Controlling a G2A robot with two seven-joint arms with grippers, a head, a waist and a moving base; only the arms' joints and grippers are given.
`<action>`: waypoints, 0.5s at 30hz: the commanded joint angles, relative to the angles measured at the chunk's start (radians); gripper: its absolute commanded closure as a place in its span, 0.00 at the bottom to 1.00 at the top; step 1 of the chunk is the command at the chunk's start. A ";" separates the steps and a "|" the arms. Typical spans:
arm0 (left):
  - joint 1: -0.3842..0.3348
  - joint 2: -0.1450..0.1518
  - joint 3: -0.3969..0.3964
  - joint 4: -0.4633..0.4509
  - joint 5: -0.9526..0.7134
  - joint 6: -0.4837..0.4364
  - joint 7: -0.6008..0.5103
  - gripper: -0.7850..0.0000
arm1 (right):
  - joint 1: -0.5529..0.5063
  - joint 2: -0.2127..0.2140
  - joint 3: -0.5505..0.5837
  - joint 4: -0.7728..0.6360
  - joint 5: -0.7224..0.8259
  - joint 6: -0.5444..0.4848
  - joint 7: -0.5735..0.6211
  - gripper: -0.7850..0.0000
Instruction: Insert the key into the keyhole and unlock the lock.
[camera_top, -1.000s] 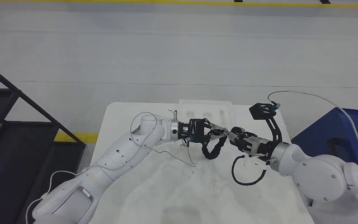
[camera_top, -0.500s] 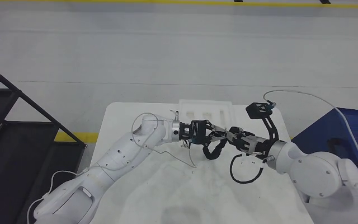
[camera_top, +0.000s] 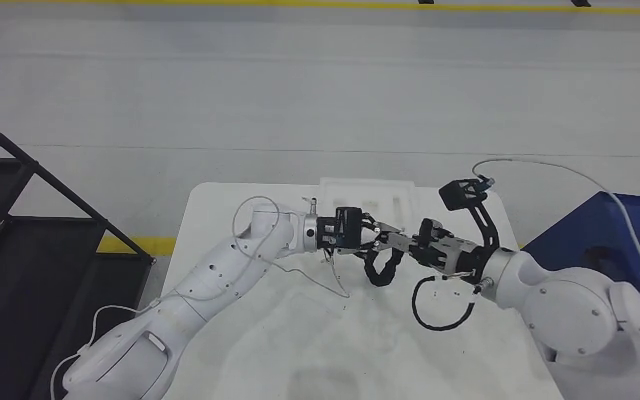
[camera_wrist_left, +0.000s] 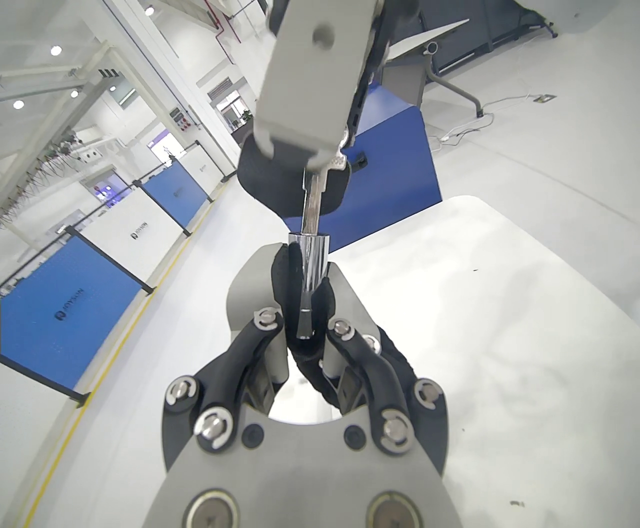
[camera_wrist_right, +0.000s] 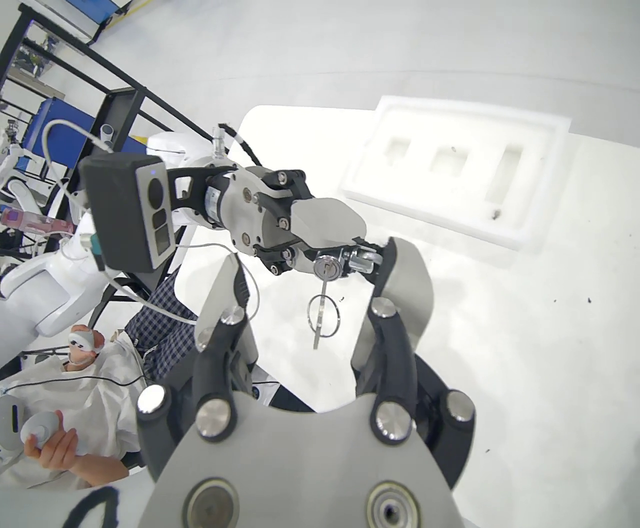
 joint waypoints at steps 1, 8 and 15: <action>-0.008 0.000 -0.012 0.009 -0.031 -0.036 -0.008 1.00 | -0.007 0.005 0.002 -0.005 -0.041 -0.074 0.006 0.00; -0.024 0.003 -0.054 0.061 -0.204 -0.233 -0.101 1.00 | -0.029 0.020 -0.002 0.001 -0.127 -0.352 0.062 0.00; -0.070 0.013 0.006 0.073 -0.404 -0.243 -0.287 1.00 | -0.031 0.025 -0.040 0.003 -0.199 -0.412 0.108 0.00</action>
